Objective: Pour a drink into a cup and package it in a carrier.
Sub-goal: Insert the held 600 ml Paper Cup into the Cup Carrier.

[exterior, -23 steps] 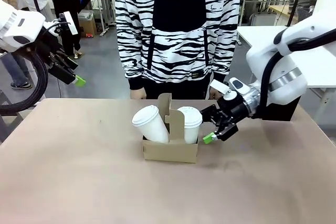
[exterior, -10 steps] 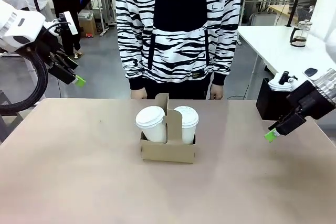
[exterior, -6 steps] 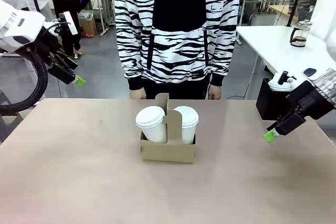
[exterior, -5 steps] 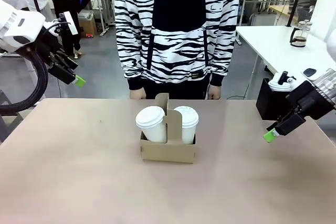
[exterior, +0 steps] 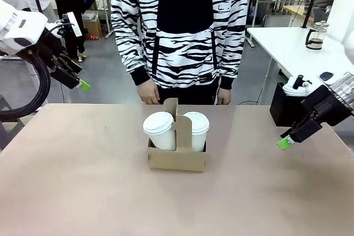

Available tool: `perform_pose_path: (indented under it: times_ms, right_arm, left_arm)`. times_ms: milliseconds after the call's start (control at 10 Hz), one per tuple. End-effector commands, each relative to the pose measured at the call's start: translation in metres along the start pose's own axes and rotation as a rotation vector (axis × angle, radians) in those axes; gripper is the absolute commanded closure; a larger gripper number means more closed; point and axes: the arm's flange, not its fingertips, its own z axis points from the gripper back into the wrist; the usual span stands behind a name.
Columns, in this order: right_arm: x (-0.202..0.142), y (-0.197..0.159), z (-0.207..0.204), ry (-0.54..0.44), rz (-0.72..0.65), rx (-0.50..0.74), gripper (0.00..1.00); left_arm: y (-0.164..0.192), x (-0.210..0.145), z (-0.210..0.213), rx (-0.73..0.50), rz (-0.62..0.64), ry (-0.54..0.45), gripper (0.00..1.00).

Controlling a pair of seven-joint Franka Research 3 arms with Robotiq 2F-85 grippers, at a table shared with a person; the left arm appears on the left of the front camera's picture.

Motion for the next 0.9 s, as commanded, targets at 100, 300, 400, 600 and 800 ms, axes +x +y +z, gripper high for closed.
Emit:
perform_pose_path:
  times_ms: [100,300,400,600,800]
  right_arm:
    - [-0.0023,-0.0014,-0.0013,-0.024,0.022,0.015,0.0]
    - [-0.0023,-0.0014,-0.0013,-0.024,0.022,0.015,0.0]
    - [-0.0023,-0.0014,-0.0013,-0.024,0.022,0.015,0.0]
    - [-0.0023,-0.0014,-0.0013,-0.024,0.022,0.015,0.0]
    - [-0.0023,-0.0014,-0.0013,-0.024,0.022,0.015,0.0]
  left_arm:
    - [0.0005,-0.0005,-0.0003,-0.006,0.0,-0.006,0.0]
    - [0.0005,-0.0005,-0.0003,-0.006,0.0,-0.006,0.0]
    - [0.0005,-0.0005,-0.0003,-0.006,0.0,-0.006,0.0]
    - [0.0005,-0.0005,-0.0003,-0.006,0.0,-0.006,0.0]
    - [0.0005,-0.0005,-0.0003,-0.006,0.0,-0.006,0.0]
